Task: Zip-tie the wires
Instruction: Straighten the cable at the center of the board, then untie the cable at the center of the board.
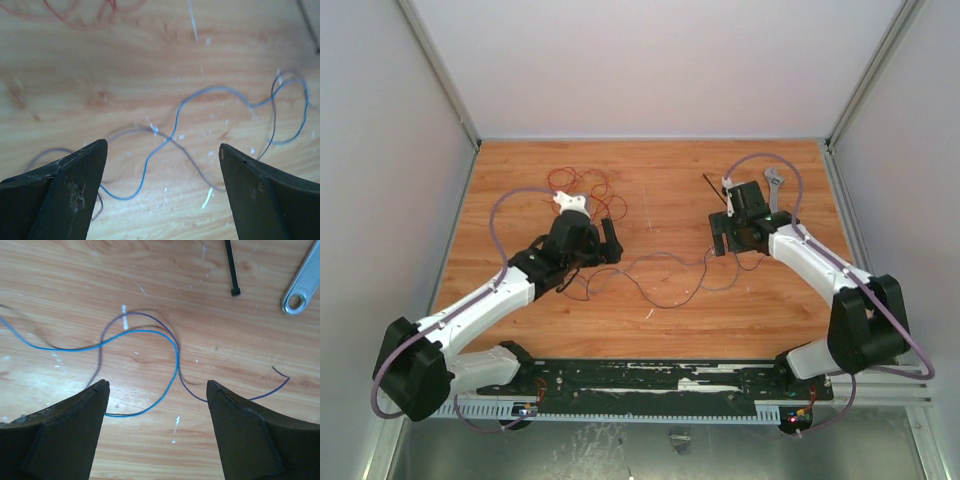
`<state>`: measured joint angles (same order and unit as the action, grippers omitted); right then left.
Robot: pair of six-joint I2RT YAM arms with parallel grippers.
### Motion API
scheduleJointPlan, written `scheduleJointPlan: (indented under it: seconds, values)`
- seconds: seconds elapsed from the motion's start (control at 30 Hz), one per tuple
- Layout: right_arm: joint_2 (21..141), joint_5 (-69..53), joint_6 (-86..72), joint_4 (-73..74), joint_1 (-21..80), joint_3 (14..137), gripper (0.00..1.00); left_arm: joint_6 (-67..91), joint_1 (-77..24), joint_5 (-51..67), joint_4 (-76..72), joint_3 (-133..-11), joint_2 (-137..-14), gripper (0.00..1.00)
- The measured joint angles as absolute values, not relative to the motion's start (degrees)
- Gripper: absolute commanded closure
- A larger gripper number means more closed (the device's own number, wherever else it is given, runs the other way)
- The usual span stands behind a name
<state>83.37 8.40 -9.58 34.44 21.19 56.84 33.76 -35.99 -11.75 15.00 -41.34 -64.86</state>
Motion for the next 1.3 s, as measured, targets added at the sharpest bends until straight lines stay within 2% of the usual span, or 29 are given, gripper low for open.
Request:
scheduleJointPlan:
  seconds: [0.17, 0.33, 0.57, 0.93, 1.1, 1.3]
  values:
    - [76.23, 5.43, -10.11, 30.5, 21.19, 56.84, 0.19, 28.77, -30.06, -12.62, 16.36, -50.98, -67.64, 0.02]
    - [71.31, 4.69, -10.55, 27.31, 21.19, 56.75, 0.19, 24.23, -24.53, -13.02, 15.94, -61.36, -77.38, 0.03]
    - [69.89, 4.6, -10.63, 26.41, 21.19, 55.07, 0.19, 20.86, -20.12, -11.75, 15.94, -75.33, -96.09, 0.19]
    - [67.46, 4.54, -10.68, 26.33, 21.19, 53.12, 0.18, 18.31, -19.46, -11.73, 18.28, -102.85, -124.95, 0.27]
    - [67.0, 4.56, -10.7, 26.33, 21.19, 53.12, 0.17, 18.37, -19.46, -11.6, 20.58, -108.6, -132.42, 0.34]
    - [67.02, 4.56, -10.7, 26.33, 21.19, 53.12, 0.17, 18.5, -19.46, -10.63, 22.9, -110.32, -135.33, 0.52]
